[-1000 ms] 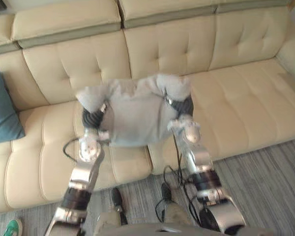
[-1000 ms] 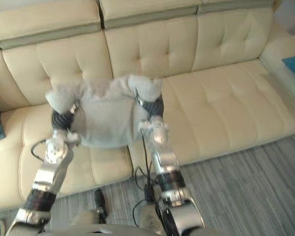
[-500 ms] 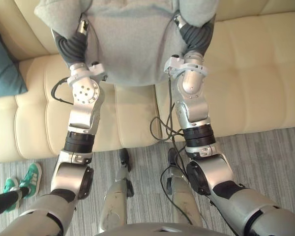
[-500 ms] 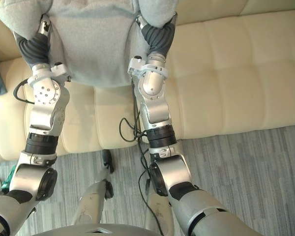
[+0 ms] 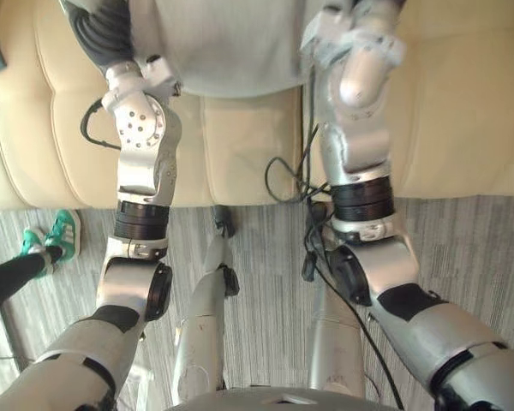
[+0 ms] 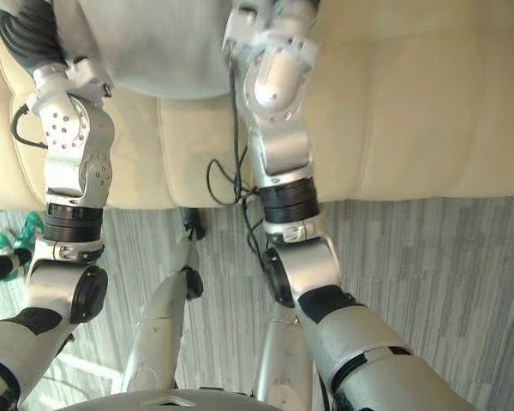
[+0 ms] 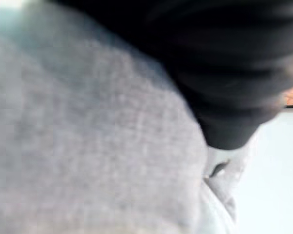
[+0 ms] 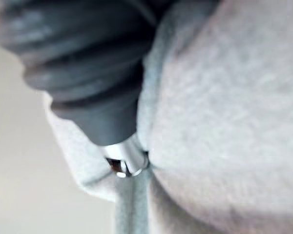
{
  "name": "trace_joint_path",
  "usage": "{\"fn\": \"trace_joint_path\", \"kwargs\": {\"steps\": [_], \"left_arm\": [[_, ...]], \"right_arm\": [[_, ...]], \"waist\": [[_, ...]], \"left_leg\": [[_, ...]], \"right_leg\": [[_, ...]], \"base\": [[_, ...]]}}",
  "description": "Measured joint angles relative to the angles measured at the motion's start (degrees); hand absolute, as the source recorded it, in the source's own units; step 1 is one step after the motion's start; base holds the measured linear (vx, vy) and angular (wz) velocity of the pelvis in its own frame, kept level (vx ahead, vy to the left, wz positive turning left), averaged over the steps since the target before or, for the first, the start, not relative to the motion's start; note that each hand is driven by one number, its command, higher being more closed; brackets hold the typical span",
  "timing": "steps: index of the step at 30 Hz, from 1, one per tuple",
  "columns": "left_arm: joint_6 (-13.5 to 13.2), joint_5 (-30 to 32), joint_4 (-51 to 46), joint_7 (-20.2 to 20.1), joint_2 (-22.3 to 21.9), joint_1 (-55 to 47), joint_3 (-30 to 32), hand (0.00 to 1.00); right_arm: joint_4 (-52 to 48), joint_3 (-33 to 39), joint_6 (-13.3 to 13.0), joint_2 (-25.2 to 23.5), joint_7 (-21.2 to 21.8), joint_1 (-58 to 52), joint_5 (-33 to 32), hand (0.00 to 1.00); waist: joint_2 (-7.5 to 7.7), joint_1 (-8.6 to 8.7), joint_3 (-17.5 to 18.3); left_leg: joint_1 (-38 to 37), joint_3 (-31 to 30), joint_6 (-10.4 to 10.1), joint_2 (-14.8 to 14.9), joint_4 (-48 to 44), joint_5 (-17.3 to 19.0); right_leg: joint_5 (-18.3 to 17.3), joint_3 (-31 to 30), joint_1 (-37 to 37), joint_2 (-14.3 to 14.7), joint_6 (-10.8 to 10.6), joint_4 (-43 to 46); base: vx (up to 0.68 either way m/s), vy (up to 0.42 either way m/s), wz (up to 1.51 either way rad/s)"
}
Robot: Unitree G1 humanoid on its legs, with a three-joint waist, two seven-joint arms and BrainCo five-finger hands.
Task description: Pick up cushions and gather them together orderly.
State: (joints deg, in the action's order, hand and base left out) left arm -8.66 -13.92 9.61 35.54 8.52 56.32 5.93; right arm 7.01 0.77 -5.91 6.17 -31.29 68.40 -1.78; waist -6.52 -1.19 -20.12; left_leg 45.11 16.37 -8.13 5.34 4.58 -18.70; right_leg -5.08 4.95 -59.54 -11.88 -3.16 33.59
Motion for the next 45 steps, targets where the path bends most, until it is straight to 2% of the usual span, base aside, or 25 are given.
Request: {"fn": "trace_joint_path", "kwargs": {"steps": [5,6,9,12,17,19,20,23,24,25,27,29,31,33,35,36,37,38,40,41,43,45], "left_arm": [[-0.31,-2.79,2.39,-1.24,4.14,1.17,1.30,0.00],[-0.26,-4.06,4.01,-1.48,5.62,2.38,2.24,0.00],[0.29,-5.04,9.48,-3.38,9.81,6.83,3.22,0.00],[0.99,-6.16,13.86,-5.42,13.54,9.06,4.39,0.00],[1.88,-8.52,19.18,-8.61,18.64,10.53,5.40,0.00],[2.08,-9.54,20.46,-9.94,20.24,10.41,5.47,0.00],[2.06,-11.16,20.40,-11.17,21.78,9.60,5.69,0.00],[2.02,-13.75,20.24,-13.61,25.13,5.98,6.93,0.00],[1.93,-14.31,20.15,-14.41,26.17,3.54,8.08,0.00],[1.90,-14.59,20.09,-14.87,26.77,2.34,8.33,0.00],[1.80,-15.60,18.70,-15.99,27.53,-3.08,11.36,0.00],[1.06,-17.25,14.34,-16.09,27.42,-10.93,15.41,0.00],[0.43,-17.81,10.17,-16.16,26.13,-18.06,18.22,0.00],[-0.23,-18.47,5.86,-16.31,21.75,-26.35,20.73,0.00],[-0.68,-18.49,0.77,-16.65,15.27,-33.98,21.39,0.00],[-1.18,-18.44,-1.86,-17.28,10.01,-40.43,20.90,0.00],[-1.30,-18.43,-2.05,-17.56,8.29,-42.49,20.90,0.00],[-1.27,-18.40,-1.82,-18.59,4.00,-47.50,20.10,0.00],[-0.79,-18.37,0.74,-20.04,-0.70,-54.03,17.11,0.00],[-0.44,-18.29,1.57,-20.52,-1.65,-55.50,16.32,0.00],[0.76,-15.65,6.28,-22.75,-5.28,-61.50,12.83,0.00],[1.80,-13.29,10.97,-24.63,-7.21,-64.29,11.06,0.00]], "right_arm": [[-1.53,0.47,0.01,2.98,0.05,0.65,-0.12,0.00],[-0.45,0.50,-0.02,3.44,0.02,1.79,-0.27,0.00],[4.02,0.97,-0.06,5.98,0.03,6.53,-3.20,0.00],[9.17,1.83,-0.20,9.18,0.19,9.95,-7.61,0.00],[15.48,2.03,-0.27,16.84,1.47,12.28,-15.10,0.00],[17.13,2.98,-0.24,20.33,2.53,12.31,-18.78,0.00],[17.13,3.85,-0.21,22.20,3.43,12.30,-21.56,0.00],[17.12,5.61,-0.26,27.20,4.42,10.78,-26.79,0.00],[17.05,7.05,-0.27,29.04,4.87,8.90,-28.02,0.00],[16.79,7.43,-0.28,29.70,5.03,7.92,-28.38,0.00],[15.54,9.58,-1.32,31.20,5.87,3.14,-30.10,0.00],[10.41,14.52,-2.67,31.35,6.33,-7.41,-31.91,0.00],[6.01,18.68,-3.32,30.09,6.67,-17.80,-32.52,0.00],[1.75,20.77,-3.33,26.23,7.35,-28.79,-32.54,0.00],[-2.92,20.74,-3.33,21.08,8.87,-38.96,-31.91,0.00],[-6.35,20.06,-3.35,16.55,10.41,-45.84,-31.71,0.00],[-7.01,19.75,-3.43,14.80,11.28,-47.84,-31.33,0.00],[-8.20,18.37,-3.88,10.49,12.66,-53.67,-31.25,0.00],[-7.56,15.63,-3.81,4.60,15.31,-61.66,-28.79,0.00],[-7.17,14.90,-3.73,3.18,16.13,-63.45,-28.32,0.00],[-2.57,12.32,-2.64,-1.83,19.38,-70.79,-24.52,0.00],[2.38,11.68,-1.50,-4.26,21.08,-74.22,-21.74,0.00]], "waist": [[0.05,0.26,-0.03],[0.06,0.29,-0.04],[0.06,0.43,-0.04],[0.08,0.67,-0.05],[0.16,1.44,-0.11],[0.76,1.44,-0.90],[0.93,1.65,-2.38],[0.94,1.98,-2.46],[0.99,1.95,-2.48],[1.03,1.97,-2.51],[1.07,1.94,-2.52],[1.17,1.74,-2.53],[1.27,1.80,-2.59],[1.27,2.11,-2.59],[1.31,2.77,-2.50],[1.62,2.82,-2.13],[1.98,2.86,-1.71],[3.00,3.05,0.05],[4.43,2.91,1.98],[4.79,2.91,2.66],[6.29,2.36,6.24],[6.46,2.01,8.39]], "left_leg": [[1.07,0.11,0.11,-0.48,0.00,-0.02],[1.28,0.05,0.98,-0.42,-0.04,-0.77],[1.67,-0.17,1.91,0.22,-0.05,-1.60],[1.74,-0.34,0.57,0.26,-0.05,-2.69],[1.65,-0.79,1.29,0.63,-0.06,-3.64],[0.86,-0.93,1.29,0.65,-0.06,-3.64],[-0.26,-1.07,1.29,0.61,-0.06,-3.64],[-0.74,-2.33,1.39,0.60,-0.05,-3.39],[-1.69,-2.31,2.66,0.71,-0.03,-2.01],[-2.11,-2.24,2.42,0.65,-0.03,-1.33],[-3.68,-1.79,2.59,0.54,-0.01,-0.18],[-5.53,-1.29,2.33,0.30,-0.02,0.28],[-7.22,-0.92,3.11,0.10,-0.04,-0.06],[-10.13,-1.43,3.13,0.24,-0.04,-0.06],[-13.61,-2.41,3.07,0.37,-0.03,0.08],[-16.88,-2.36,3.55,1.01,-0.04,1.90],[-17.81,-2.21,3.78,1.15,-0.04,2.51],[-19.72,-1.90,3.67,1.22,-0.03,3.26],[-23.73,-0.86,3.60,1.68,-0.04,4.61],[-24.69,-0.52,3.70,1.81,-0.04,5.05],[-29.55,0.92,3.26,2.11,-0.05,6.51],[-33.01,1.21,2.86,2.10,-0.04,7.98]], "right_leg": [[-1.02,-0.20,-1.37,-0.59,-0.17,0.96],[-1.02,-0.07,-1.45,-0.42,-0.17,0.87],[-1.04,0.54,-1.45,0.21,-0.12,0.66],[-1.01,0.69,-1.41,0.31,0.09,0.67],[-0.79,2.02,-0.34,0.31,0.44,0.53],[-0.78,2.28,0.58,0.25,0.45,0.58],[-0.78,2.44,1.92,0.19,0.45,0.51],[-0.79,3.40,3.10,0.04,0.47,0.31],[-0.85,3.54,3.96,0.15,0.44,0.39],[-0.89,3.47,4.42,0.10,0.47,0.42],[-0.93,3.02,5.96,-0.04,0.38,-0.14],[-0.94,2.58,7.91,-0.10,0.17,-0.99],[-1.20,2.12,9.66,-0.11,-0.22,-1.27],[-1.27,2.71,13.51,0.17,-0.33,-2.95],[-1.49,3.86,18.26,0.34,-0.54,-4.69],[-1.66,3.88,21.77,1.15,-0.62,-6.02],[-1.74,3.76,22.68,1.37,-0.65,-6.37],[-2.05,3.55,24.59,1.66,-0.84,-7.42],[-2.09,3.39,29.04,2.38,-0.90,-9.43],[-2.10,3.32,30.14,2.55,-0.91,-9.98],[-1.80,2.23,35.22,3.43,-1.31,-12.53],[-1.74,1.91,39.38,3.75,-1.29,-14.82]], "base": [[0.03,-0.089,0.09],[0.02,-0.126,-0.03],[0.00,-0.109,-0.02],[-0.02,-0.122,0.02],[-0.02,-0.096,0.05],[-0.03,-0.083,0.06],[-0.04,-0.102,0.03],[-0.03,-0.077,0.06],[-0.01,-0.067,0.03],[-0.01,-0.067,-0.03],[0.00,-0.058,-0.06],[0.02,-0.056,-0.09],[0.06,-0.061,-0.04],[0.08,-0.099,-0.07],[0.07,-0.114,-0.05],[0.05,-0.106,-0.20],[0.05,-0.137,-0.31],[0.07,-0.119,-0.25],[0.06,-0.083,-0.24],[0.06,-0.047,-0.24],[0.10,-0.048,-0.30],[0.12,-0.003,-0.21]]}}
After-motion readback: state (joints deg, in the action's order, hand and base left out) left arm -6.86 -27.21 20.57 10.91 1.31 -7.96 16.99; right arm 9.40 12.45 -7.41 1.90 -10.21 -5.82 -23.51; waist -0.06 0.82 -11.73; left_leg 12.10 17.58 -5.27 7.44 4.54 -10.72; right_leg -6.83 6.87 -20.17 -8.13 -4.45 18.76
